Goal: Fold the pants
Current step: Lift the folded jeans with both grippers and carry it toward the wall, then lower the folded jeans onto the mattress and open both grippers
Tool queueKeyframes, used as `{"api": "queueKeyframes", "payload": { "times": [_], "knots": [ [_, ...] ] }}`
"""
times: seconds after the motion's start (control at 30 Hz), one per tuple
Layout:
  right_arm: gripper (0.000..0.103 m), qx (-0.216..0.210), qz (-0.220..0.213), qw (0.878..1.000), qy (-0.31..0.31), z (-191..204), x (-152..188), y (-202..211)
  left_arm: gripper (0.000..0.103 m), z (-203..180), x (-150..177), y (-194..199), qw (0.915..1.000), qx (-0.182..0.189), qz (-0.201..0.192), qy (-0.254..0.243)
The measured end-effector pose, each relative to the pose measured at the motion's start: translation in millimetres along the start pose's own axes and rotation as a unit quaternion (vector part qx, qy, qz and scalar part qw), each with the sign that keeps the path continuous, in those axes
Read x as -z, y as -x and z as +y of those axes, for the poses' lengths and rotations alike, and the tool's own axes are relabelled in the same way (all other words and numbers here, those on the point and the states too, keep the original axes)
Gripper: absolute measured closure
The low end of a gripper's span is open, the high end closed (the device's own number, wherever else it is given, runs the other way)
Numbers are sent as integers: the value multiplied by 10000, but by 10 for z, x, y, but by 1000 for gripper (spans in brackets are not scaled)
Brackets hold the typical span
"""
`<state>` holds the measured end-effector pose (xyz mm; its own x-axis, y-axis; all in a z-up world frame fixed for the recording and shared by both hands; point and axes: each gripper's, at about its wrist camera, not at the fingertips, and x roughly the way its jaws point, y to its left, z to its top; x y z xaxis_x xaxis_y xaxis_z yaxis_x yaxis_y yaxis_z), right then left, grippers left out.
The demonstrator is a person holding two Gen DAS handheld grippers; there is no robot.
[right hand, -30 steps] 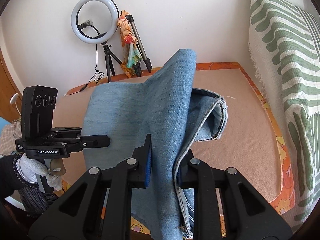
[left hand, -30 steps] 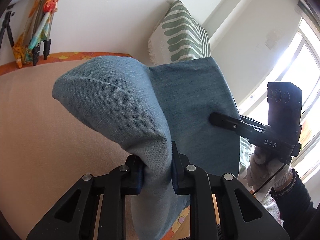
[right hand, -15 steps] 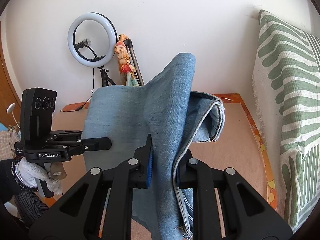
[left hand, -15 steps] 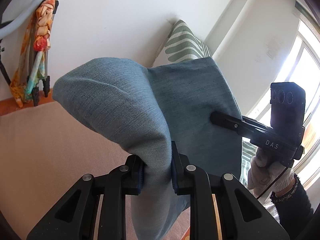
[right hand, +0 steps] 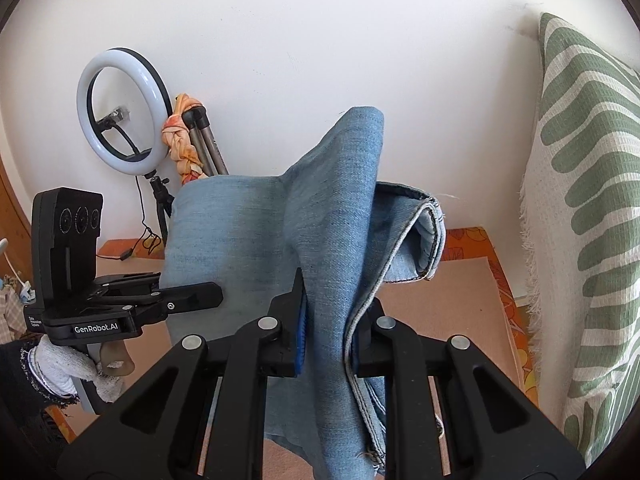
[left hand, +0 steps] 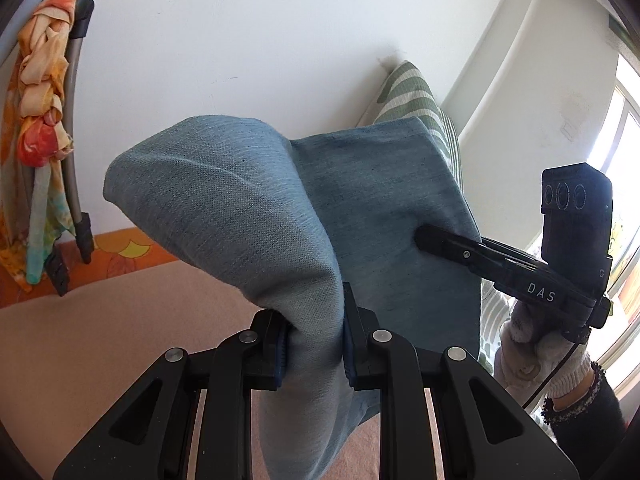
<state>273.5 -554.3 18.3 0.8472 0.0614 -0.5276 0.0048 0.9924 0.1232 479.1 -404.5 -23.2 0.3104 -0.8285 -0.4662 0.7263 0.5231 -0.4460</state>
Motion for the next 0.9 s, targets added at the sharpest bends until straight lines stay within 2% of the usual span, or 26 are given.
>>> {"api": "queueKeyframes", "payload": {
  "times": [0.1, 0.37, 0.5, 0.67, 0.83, 0.9],
  "knots": [
    [86, 11, 87, 10000, 34, -87, -59, -240, 84, 156, -97, -191, 9999, -51, 29, 102],
    [86, 23, 431, 9990, 73, -299, -70, -925, 84, 505, -19, -598, 9988, -295, 274, 265],
    [86, 184, 622, 9979, 68, -410, -1, -1239, 84, 687, 3, -790, 9976, -419, 418, 353],
    [86, 499, 811, 9954, -64, -613, 57, -1515, 84, 793, 38, -914, 9948, -779, 577, 326],
    [77, 968, 1075, 9895, -42, -652, 91, -1744, 80, 811, 47, -972, 9898, -1196, 769, 111],
    [66, 1245, 1137, 9857, 10, -667, 102, -1767, 77, 793, 61, -951, 9867, -1417, 788, -69]
  ]
}}
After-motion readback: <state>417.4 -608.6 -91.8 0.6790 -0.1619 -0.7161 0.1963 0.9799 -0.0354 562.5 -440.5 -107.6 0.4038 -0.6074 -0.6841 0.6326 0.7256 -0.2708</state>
